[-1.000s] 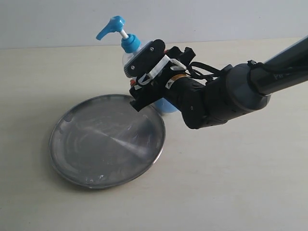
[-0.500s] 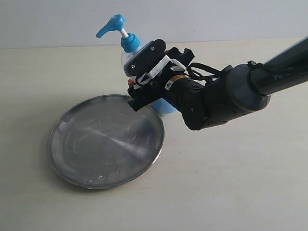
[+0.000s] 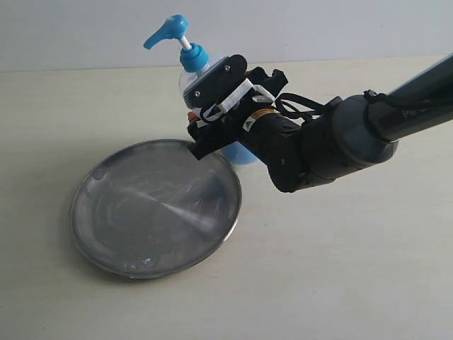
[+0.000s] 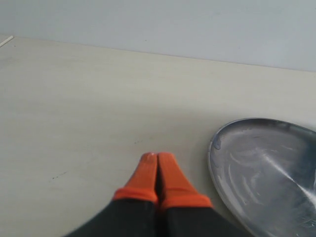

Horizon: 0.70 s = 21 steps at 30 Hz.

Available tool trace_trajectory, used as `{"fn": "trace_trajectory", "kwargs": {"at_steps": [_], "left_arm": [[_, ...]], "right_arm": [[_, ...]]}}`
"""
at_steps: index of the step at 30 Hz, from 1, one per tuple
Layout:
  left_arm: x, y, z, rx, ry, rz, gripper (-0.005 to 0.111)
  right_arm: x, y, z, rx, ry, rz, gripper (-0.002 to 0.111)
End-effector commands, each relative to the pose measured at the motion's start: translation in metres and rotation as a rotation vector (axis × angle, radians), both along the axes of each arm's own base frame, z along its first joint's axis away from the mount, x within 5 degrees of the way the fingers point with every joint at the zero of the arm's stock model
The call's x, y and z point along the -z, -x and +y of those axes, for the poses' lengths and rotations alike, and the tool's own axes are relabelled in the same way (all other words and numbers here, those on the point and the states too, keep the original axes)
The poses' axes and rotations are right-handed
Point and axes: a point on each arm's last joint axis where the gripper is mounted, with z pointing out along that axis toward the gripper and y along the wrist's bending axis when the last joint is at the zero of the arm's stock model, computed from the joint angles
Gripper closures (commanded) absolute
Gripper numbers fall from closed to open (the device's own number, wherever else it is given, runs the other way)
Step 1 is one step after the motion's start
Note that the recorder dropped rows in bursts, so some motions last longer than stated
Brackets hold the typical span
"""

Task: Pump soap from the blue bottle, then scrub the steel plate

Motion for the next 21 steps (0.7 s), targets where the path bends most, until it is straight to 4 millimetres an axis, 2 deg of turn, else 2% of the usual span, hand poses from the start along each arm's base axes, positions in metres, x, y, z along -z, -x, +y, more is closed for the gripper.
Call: {"fn": "trace_trajectory", "kwargs": {"at_steps": [1, 15, 21], "left_arm": [[0.000, 0.000, 0.000, -0.002, -0.007, -0.012, 0.107], [0.000, 0.000, 0.000, -0.001, -0.007, -0.005, 0.107], [-0.023, -0.003, 0.000, -0.001, -0.006, -0.017, 0.107]], "right_arm": [[-0.020, -0.003, 0.001, 0.009, -0.063, -0.124, 0.108], [-0.021, -0.004, 0.001, 0.012, -0.067, -0.131, 0.108], [-0.021, -0.004, 0.001, 0.016, -0.069, -0.131, 0.108]]}}
